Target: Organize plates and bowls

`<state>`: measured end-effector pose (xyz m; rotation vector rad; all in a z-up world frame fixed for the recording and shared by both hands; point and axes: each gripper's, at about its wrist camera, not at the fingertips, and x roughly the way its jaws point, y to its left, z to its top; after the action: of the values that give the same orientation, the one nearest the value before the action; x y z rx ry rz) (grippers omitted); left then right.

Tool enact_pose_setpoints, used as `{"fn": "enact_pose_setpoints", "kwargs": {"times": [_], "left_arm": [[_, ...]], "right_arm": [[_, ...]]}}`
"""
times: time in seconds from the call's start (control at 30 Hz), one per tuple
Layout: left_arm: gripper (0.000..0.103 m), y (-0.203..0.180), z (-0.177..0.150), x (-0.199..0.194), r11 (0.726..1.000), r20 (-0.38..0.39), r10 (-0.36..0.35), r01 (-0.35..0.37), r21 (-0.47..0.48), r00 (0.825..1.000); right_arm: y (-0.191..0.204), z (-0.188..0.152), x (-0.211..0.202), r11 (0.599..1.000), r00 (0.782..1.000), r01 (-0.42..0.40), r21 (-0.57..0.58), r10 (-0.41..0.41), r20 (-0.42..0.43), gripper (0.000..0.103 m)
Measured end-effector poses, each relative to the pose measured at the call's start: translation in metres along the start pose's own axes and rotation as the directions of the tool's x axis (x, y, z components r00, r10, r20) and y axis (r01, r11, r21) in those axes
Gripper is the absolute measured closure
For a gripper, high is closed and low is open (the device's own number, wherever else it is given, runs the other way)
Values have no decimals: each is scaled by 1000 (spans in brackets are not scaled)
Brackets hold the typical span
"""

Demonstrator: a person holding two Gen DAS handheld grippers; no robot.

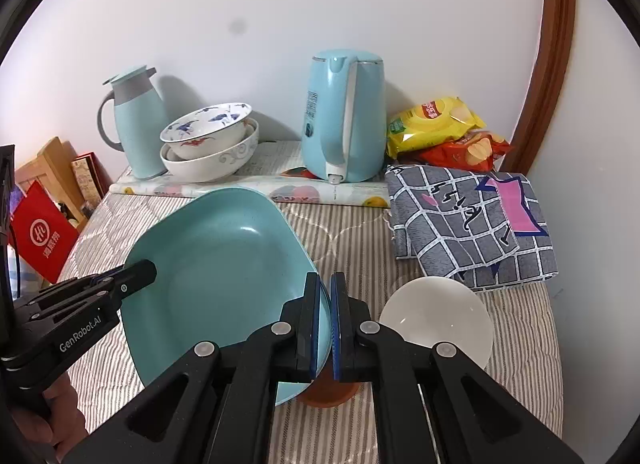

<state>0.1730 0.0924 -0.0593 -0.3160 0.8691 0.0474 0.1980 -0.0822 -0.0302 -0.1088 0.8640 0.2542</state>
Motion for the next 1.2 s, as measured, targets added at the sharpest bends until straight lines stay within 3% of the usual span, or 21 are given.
{"fn": "enact_pose_setpoints", "kwargs": {"times": [0.53,1.2], "left_arm": [[96,28,-11,2,999,-25,4,-5,-41,1000],[96,81,-7,37,988,-59,24,-33,-152,998]], "right_arm": [[22,-9,7,1000,1000,-18,-5,18,-12,97],[62,8,63,994,996,-72,-77,67,-60,97]]}}
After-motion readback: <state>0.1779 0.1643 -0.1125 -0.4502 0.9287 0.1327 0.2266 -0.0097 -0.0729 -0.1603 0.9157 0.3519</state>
